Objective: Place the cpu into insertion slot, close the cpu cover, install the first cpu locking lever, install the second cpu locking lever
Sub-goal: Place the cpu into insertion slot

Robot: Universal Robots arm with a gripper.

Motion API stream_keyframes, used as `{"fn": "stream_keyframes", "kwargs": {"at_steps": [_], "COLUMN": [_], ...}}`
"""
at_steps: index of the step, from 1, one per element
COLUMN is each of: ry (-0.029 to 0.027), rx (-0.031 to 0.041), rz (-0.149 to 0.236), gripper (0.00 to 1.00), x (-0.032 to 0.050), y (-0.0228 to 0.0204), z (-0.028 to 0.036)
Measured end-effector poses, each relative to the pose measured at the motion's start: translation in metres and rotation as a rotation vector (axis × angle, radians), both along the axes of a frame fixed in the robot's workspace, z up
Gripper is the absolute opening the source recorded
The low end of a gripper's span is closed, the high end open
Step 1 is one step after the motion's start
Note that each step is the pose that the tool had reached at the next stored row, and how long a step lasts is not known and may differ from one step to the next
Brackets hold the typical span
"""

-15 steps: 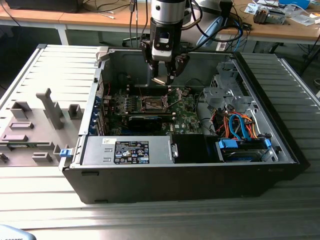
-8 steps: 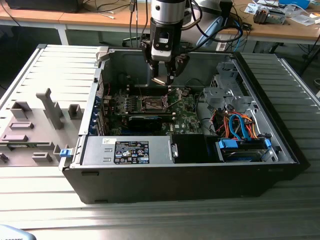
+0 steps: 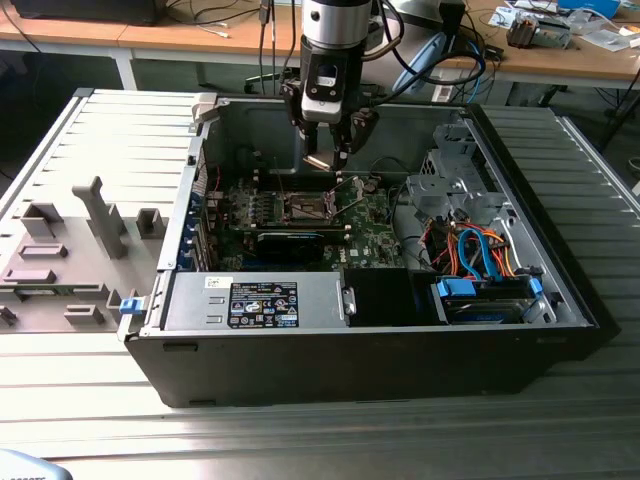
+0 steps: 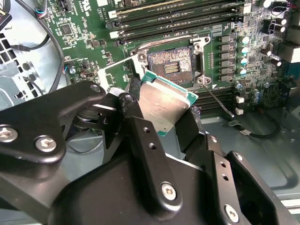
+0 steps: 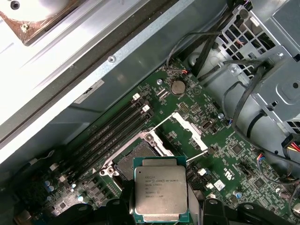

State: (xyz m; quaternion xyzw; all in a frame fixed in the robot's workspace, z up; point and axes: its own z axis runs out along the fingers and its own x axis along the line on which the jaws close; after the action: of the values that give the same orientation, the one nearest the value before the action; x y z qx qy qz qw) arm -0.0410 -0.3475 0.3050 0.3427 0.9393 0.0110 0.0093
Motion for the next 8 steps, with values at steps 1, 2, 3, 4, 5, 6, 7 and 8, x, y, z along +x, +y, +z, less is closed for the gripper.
{"fn": "stream_keyframes", "kwargs": {"at_steps": [1,2,3,4,5,6,7,8], "ry": [0.0,0.0,0.0,0.0001,0.0001,0.0,0.0001,0.0001], "rx": [0.0,0.0,0.0,0.0,0.0,0.0,0.0,0.0], "rz": [-0.001,-0.002,-0.003,-0.003,-0.004,-0.005,-0.006,-0.007], "gripper": [0.55,0.55,0.55,0.55,0.55,0.55,0.55,0.55], "x": [0.0,0.0,0.0,0.0,0.0,0.0,0.0,0.0], "y": [0.0,0.0,0.0,0.0,0.0,0.0,0.0,0.0], "z": [0.0,-0.0001,-0.0001,-0.0001,-0.0002,-0.0002,-0.0002,-0.0003]}}
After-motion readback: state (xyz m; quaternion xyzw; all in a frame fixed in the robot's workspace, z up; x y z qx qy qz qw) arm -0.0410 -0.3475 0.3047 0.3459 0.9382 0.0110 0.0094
